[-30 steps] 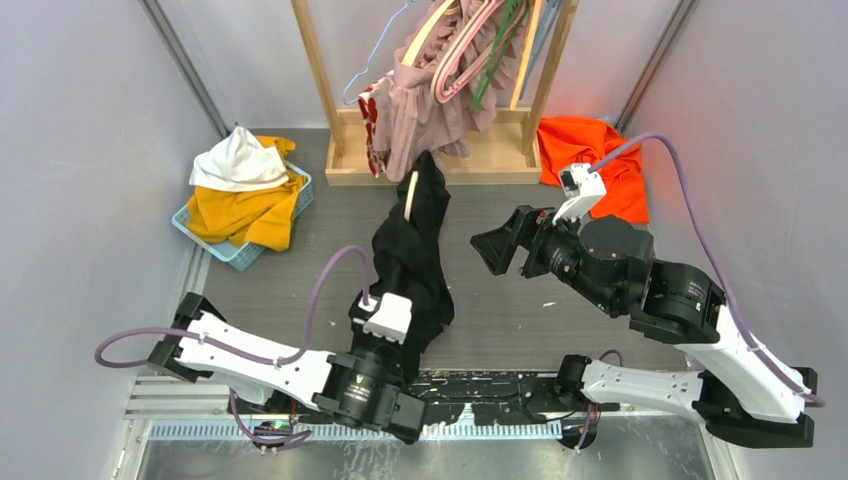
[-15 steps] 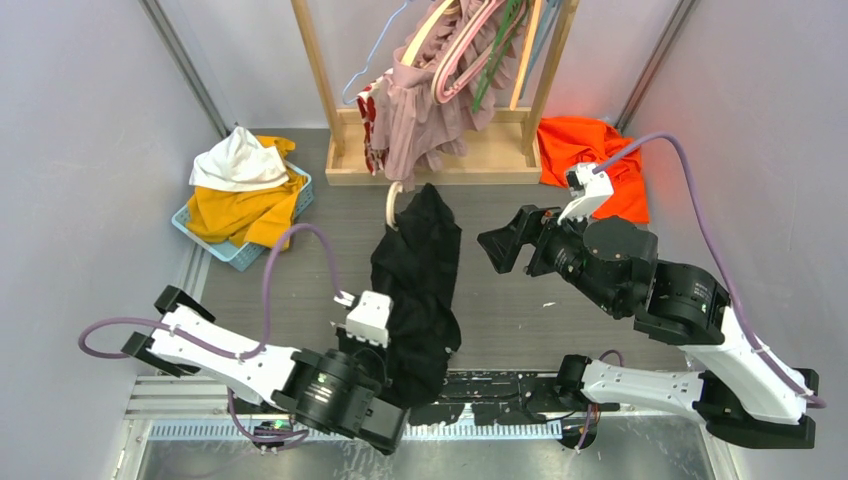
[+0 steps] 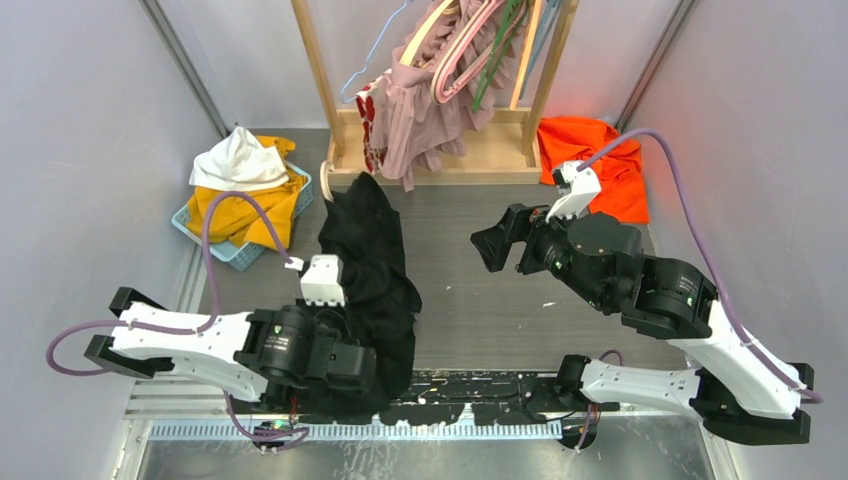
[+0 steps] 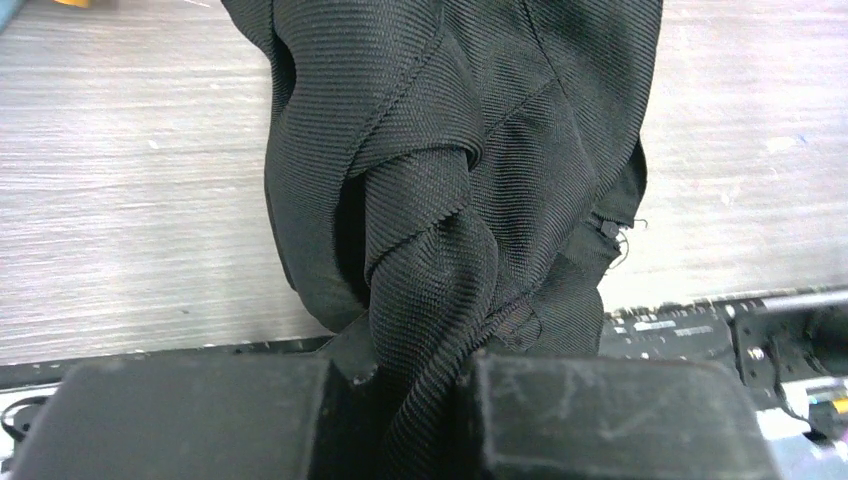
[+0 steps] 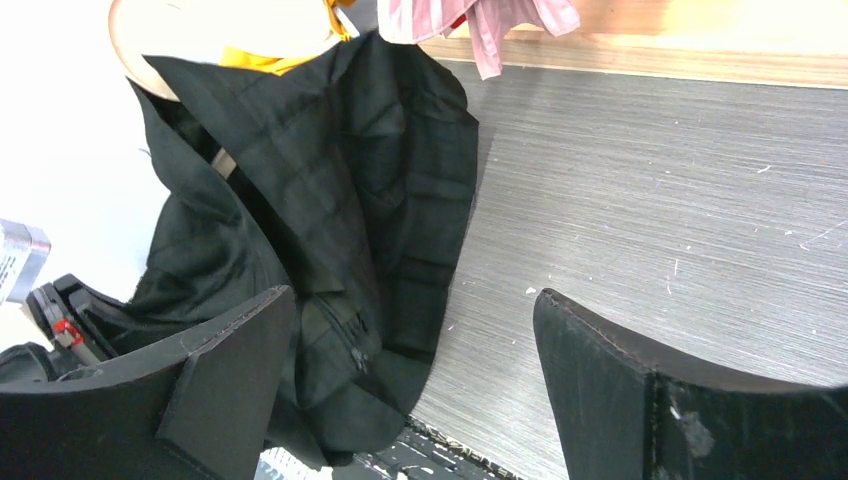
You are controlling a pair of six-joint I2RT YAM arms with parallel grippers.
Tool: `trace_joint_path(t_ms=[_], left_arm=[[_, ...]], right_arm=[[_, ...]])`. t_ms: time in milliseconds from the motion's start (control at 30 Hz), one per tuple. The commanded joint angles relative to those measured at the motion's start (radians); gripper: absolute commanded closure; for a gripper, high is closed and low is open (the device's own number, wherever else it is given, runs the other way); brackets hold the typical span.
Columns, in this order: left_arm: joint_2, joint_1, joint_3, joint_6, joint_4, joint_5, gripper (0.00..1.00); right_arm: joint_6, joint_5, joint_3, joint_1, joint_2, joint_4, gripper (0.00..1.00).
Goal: Place the skirt on the hanger
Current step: Place the hanger at the clothesline.
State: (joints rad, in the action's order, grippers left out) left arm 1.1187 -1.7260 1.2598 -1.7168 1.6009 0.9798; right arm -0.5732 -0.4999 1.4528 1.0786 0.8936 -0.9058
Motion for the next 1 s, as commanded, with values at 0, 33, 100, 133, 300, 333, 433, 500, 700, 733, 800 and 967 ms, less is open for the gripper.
trace_joint_path(t_ms=[0,33,100,133,300,333,433,500,700,733,800,967], left_arm=[[-0.045,0.096,0.054,0.141,0.177,0.153,1.0],[-0.06,0.117,0.063,0.17,0.175,0.164,1.0],[-0.089,0.148,0.085,0.217,0.175,0.191,1.0],[-0.105,0.165,0.093,0.238,0.172,0.204,1.0],[-0.193,0.273,0.071,0.688,-0.202,0.199,0.99],[-0.214,0.299,0.052,0.797,-0.299,0.186,0.99],[-0.262,0.405,0.015,1.032,-0.51,0.097,0.99],[-0.269,0.485,0.004,1.134,-0.605,0.017,0.98],[-0.209,0.722,0.031,1.333,-0.758,-0.218,0.98],[-0.201,0.766,0.041,1.354,-0.768,-0.248,0.98],[-0.189,0.846,0.071,1.383,-0.77,-0.295,0.99],[-0.172,1.031,0.147,1.436,-0.76,-0.428,0.99]], right_arm=[[0.016,-0.007,0.018,0.0,0.011,0.053,0.06],[0.018,-0.006,0.019,-0.001,0.014,0.053,0.06],[0.02,-0.003,0.023,-0.004,0.016,0.053,0.06],[0.023,-0.002,0.025,-0.006,0.018,0.052,0.06],[0.03,0.014,0.033,-0.011,0.035,0.061,0.06],[0.03,0.015,0.034,-0.011,0.036,0.063,0.06],[0.033,0.021,0.034,-0.014,0.038,0.063,0.06],[0.033,0.022,0.033,-0.017,0.036,0.061,0.06],[0.036,0.028,0.04,-0.024,0.034,0.05,0.06],[0.037,0.025,0.04,-0.025,0.032,0.046,0.06],[0.041,0.024,0.045,-0.028,0.027,0.038,0.06],[0.051,0.009,0.062,-0.034,0.018,0.012,0.06]])
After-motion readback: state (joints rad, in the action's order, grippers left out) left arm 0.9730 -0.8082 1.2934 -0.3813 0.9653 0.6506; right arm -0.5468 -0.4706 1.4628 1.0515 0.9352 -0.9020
